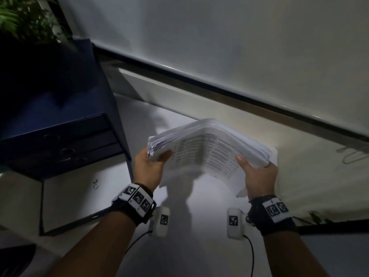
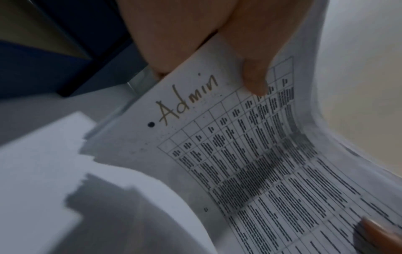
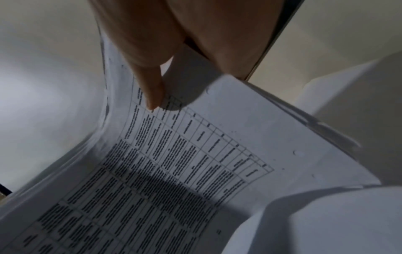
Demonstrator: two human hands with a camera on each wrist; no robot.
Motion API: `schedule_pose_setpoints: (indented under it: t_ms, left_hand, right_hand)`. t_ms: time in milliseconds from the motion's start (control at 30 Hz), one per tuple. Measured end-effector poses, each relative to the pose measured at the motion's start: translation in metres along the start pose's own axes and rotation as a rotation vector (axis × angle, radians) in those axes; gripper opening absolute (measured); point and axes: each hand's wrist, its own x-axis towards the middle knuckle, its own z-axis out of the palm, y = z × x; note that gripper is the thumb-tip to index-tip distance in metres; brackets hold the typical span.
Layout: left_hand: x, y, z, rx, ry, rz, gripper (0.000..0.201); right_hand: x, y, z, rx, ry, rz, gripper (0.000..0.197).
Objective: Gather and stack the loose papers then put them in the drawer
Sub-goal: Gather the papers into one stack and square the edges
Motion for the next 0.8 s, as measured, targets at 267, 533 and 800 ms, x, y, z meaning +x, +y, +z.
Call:
schedule_pose_setpoints:
  t_ms: [267, 533, 800]
  left_hand:
    - [0.005, -0.002, -0.009, 0.058, -0.039, 0.015, 0.037]
    - [0.006, -0.005, -0.012, 0.051, -0.075, 0.013, 0.05]
    - [0.006, -0.008, -0.004, 0.102, -0.079, 0.003, 0.027]
  right_hand:
    - [-0.008, -0.012, -0.003, -0.115, 0.0, -0.083, 0.028]
    - [-0.013, -0.012, -0.006, -0.198, 0.062, -0.145, 0.035]
    - [-0.012, -0.008, -0.009, -0.239, 0.053, -0.099, 0.014]
